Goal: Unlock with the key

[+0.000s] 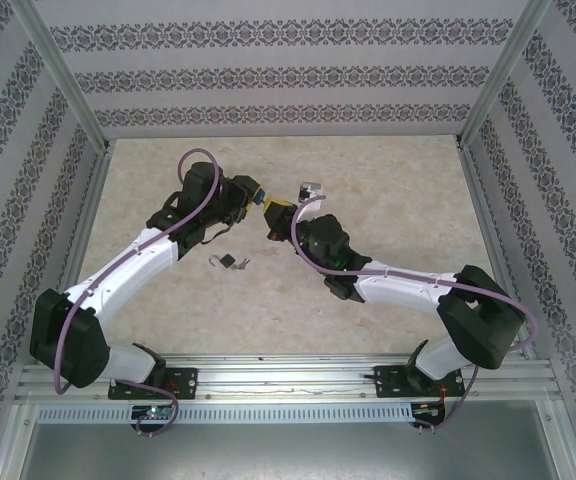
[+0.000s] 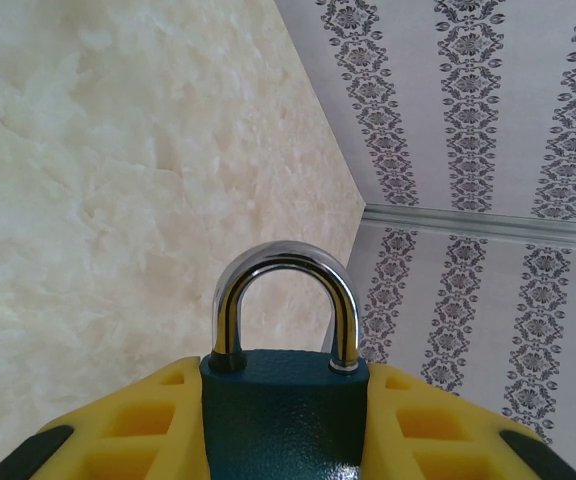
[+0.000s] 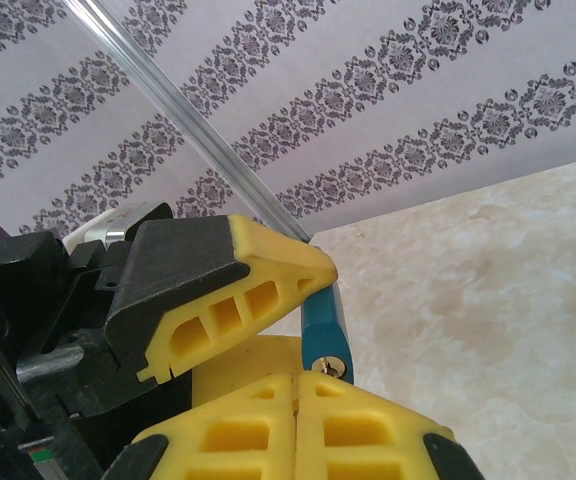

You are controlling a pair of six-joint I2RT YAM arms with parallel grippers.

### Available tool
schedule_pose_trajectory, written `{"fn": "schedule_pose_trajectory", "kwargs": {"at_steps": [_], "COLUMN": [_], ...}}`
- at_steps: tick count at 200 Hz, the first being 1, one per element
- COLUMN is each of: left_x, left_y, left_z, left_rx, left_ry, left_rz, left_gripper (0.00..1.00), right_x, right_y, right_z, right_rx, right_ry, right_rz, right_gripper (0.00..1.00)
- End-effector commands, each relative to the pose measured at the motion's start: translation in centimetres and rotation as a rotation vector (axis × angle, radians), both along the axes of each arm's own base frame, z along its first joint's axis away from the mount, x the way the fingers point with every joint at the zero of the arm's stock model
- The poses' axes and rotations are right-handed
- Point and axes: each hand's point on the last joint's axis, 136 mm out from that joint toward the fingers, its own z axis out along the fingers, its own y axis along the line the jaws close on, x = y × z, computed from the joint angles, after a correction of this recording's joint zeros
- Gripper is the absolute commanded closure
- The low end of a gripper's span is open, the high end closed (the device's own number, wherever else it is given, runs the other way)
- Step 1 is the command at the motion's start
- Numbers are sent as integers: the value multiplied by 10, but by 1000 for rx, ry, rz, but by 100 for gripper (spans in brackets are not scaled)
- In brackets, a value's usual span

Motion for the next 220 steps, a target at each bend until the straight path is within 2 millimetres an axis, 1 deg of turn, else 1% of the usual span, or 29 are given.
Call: {"fn": "schedule_pose_trajectory", "kwargs": {"at_steps": [1, 72, 110, 220], "left_x": [-23, -24, -24, -22], "left_y": [-33, -37, -36, -38], "left_z": [23, 24, 26, 26], "left_rx": [-118, -214, -228, -246], "left_ry": [-21, 5, 6, 8], "left_rz": [-160, -144, -136, -134], "left_gripper": [70, 71, 71, 71], "right_x": [-28, -29, -30, -37], "right_y": [30, 30, 27, 34], "right_z": [18, 20, 16, 9], "right_rx": [46, -10, -37, -66], "right_ry": [-67, -120, -137, -144], "right_rz": [143, 117, 104, 122], "right_gripper": [100, 100, 100, 100]}}
